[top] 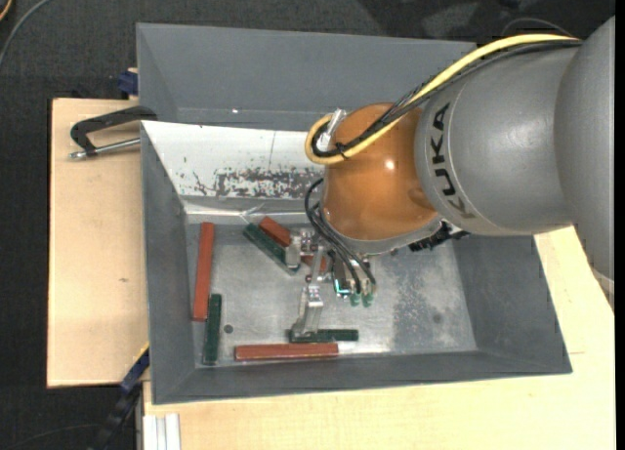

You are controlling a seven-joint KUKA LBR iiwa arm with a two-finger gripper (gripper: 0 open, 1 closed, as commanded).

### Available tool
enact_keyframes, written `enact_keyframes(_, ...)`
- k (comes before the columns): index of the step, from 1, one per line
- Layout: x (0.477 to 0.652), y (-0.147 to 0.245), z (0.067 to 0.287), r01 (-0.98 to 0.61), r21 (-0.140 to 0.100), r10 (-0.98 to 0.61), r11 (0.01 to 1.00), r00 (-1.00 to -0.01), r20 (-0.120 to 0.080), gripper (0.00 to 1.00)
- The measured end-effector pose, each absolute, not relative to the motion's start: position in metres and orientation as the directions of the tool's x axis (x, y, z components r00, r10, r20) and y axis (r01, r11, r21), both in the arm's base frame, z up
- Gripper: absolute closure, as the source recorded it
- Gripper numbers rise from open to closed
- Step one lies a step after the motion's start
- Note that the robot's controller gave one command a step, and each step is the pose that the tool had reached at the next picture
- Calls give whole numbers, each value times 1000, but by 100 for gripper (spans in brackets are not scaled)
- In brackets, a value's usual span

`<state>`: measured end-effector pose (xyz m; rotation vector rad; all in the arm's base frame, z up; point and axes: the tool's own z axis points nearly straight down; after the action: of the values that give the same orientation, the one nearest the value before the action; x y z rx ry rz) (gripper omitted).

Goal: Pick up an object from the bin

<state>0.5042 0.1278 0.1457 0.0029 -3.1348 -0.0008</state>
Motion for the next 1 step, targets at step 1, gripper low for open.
enact_keyframes(1,495,117,68,-77,0,-77,997,-997,7,0)
